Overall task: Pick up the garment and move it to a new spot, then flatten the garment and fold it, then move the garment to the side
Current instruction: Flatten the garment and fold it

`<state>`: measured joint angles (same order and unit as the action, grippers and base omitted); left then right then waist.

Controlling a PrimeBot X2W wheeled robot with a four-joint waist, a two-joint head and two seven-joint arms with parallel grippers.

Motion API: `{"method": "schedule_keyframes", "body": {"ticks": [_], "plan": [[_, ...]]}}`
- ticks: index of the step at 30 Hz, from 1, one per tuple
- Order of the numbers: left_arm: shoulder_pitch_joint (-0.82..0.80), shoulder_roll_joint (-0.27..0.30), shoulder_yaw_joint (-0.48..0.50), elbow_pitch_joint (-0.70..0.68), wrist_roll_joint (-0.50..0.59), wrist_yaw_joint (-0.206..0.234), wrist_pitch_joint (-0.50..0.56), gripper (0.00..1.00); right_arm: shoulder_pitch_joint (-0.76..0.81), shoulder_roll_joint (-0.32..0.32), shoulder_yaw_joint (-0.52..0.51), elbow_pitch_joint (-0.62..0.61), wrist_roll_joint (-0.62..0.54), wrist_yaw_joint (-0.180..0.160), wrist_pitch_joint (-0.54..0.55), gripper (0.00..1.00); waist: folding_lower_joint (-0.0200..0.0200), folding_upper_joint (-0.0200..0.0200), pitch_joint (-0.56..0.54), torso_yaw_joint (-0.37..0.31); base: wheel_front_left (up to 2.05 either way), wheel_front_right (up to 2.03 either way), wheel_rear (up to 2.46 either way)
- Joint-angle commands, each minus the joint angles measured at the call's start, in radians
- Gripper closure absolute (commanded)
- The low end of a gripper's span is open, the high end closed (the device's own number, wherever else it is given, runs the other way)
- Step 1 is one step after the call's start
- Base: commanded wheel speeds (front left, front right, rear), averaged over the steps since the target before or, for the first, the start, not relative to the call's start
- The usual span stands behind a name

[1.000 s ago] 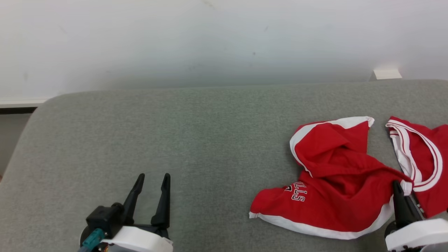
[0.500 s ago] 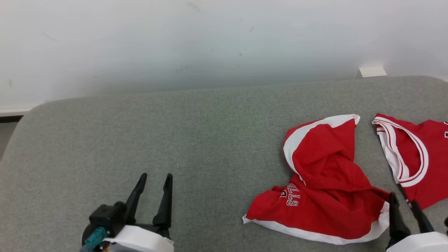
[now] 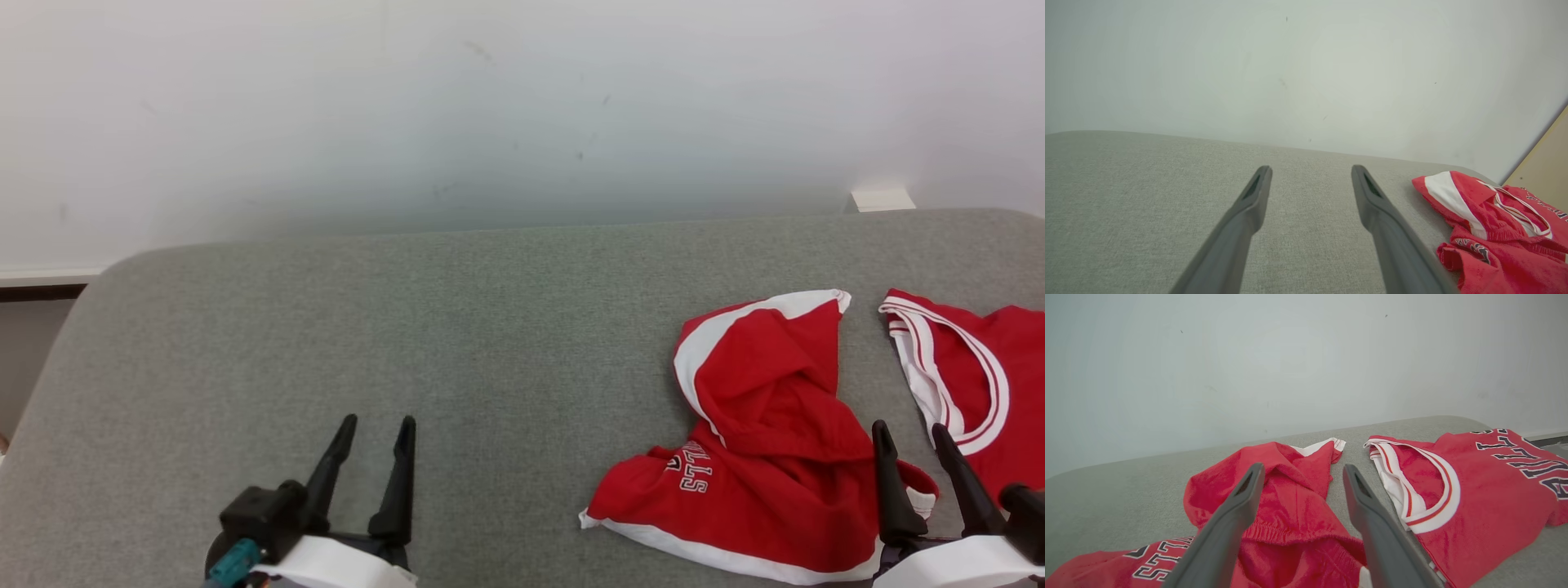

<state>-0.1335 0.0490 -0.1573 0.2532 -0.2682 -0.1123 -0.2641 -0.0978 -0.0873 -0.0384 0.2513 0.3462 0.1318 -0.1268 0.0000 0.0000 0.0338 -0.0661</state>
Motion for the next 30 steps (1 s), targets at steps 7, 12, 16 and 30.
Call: {"method": "schedule_keyframes", "body": {"ticks": [7, 12, 16, 30], "plan": [[-0.019, 0.027, -0.177, 0.012, -0.038, -0.017, 0.012, 0.0, 0.011, 0.003, -0.027, -0.031, -0.013, -0.002, -0.007, 0.0, 0.0, 0.0, 0.01, 0.022, 0.0, 0.0, 0.0], [-0.078, 0.082, -0.359, 0.03, -0.094, -0.017, 0.088, 0.0, -0.016, 0.008, -0.044, -0.052, -0.016, -0.002, -0.027, 0.0, 0.0, 0.0, 0.044, 0.004, 0.0, 0.0, 0.0], [-0.134, 0.116, -0.471, 0.06, -0.137, -0.017, 0.135, 0.0, -0.036, 0.011, -0.04, -0.054, -0.009, -0.002, -0.047, 0.0, 0.0, 0.0, 0.077, -0.037, 0.0, 0.0, 0.0], [-0.251, 0.155, -0.633, 0.208, -0.254, -0.018, 0.137, 0.66, -0.058, 0.021, -0.036, -0.013, 0.005, -0.002, -0.078, 0.0, 0.0, 0.0, 0.102, -0.123, 0.0, 0.0, 0.0]]}}
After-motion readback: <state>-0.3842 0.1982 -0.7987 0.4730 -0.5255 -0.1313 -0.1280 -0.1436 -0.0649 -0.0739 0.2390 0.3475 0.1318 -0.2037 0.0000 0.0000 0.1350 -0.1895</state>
